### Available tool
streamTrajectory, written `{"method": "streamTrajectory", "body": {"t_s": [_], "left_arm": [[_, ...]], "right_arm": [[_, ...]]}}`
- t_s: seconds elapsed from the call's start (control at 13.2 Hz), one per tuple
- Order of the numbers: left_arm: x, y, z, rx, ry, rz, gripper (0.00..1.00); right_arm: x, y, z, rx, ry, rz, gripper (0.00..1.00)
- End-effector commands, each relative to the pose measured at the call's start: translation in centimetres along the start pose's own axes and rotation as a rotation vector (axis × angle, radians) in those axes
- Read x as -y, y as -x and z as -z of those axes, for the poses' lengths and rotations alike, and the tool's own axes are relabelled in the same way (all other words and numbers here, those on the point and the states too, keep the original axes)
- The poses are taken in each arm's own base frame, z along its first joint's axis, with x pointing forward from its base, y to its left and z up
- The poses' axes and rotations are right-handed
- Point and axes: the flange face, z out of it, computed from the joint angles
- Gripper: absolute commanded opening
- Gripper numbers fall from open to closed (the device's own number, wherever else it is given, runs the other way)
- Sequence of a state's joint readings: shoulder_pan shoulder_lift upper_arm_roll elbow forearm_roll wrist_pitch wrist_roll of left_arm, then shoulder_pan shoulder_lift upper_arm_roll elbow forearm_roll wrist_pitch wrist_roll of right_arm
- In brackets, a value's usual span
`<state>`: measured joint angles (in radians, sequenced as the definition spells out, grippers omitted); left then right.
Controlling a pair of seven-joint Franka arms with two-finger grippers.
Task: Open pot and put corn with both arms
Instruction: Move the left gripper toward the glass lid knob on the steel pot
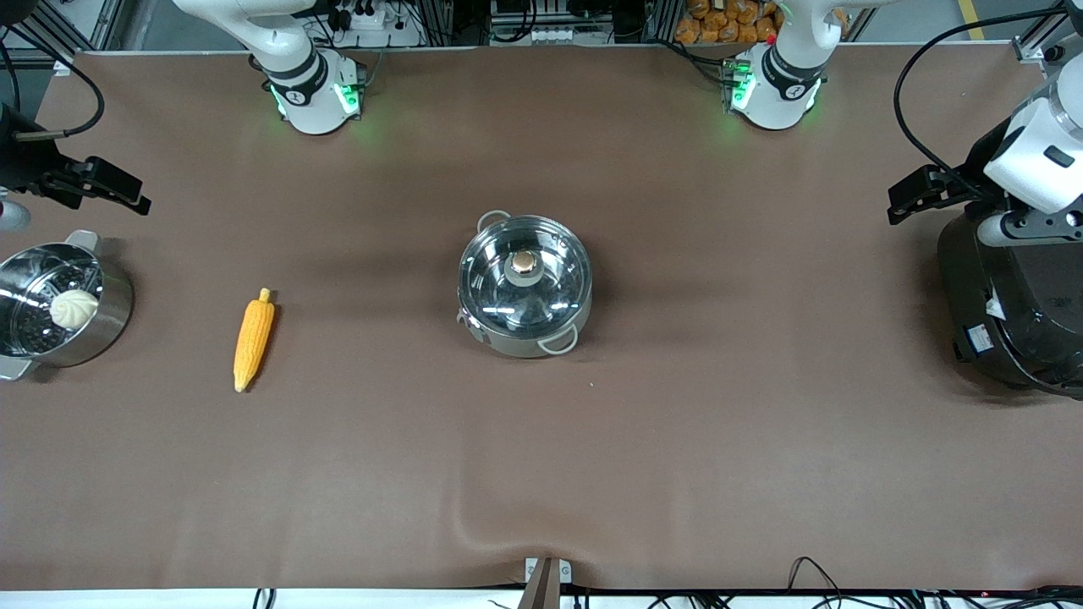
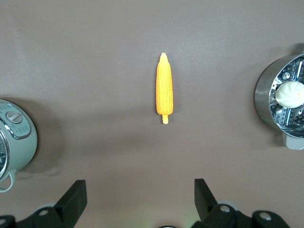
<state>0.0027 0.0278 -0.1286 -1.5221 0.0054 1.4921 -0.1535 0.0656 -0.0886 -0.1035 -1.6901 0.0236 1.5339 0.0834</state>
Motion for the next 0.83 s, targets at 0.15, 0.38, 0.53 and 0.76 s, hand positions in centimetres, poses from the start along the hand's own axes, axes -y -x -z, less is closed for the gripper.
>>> {"method": "streamTrajectory", "body": {"t_s": [0.15, 0.38, 0.53, 0.76], "left_arm": [[0.3, -0.1, 0.3, 0.001, -0.018, -0.024, 1.0], [-0.4, -0.5, -0.2, 0.011, -0.012, -0.025, 1.0], [-4.0, -1.0, -1.2, 0.022, 0.003, -0.067, 1.0], [-14.2, -1.5, -2.1, 0.001, 0.032, 0.073, 1.0]], "right_arm": [[-0.1, 0.4, 0.1, 0.001, -0.002, -0.015, 1.0], [-0.3, 0.4, 0.2, -0.002, -0.003, -0.015, 1.0], [-0.3, 0.2, 0.0, -0.003, -0.004, -0.012, 1.0], [-0.6, -0.1, -0.3, 0.001, -0.001, -0.002, 1.0]]}}
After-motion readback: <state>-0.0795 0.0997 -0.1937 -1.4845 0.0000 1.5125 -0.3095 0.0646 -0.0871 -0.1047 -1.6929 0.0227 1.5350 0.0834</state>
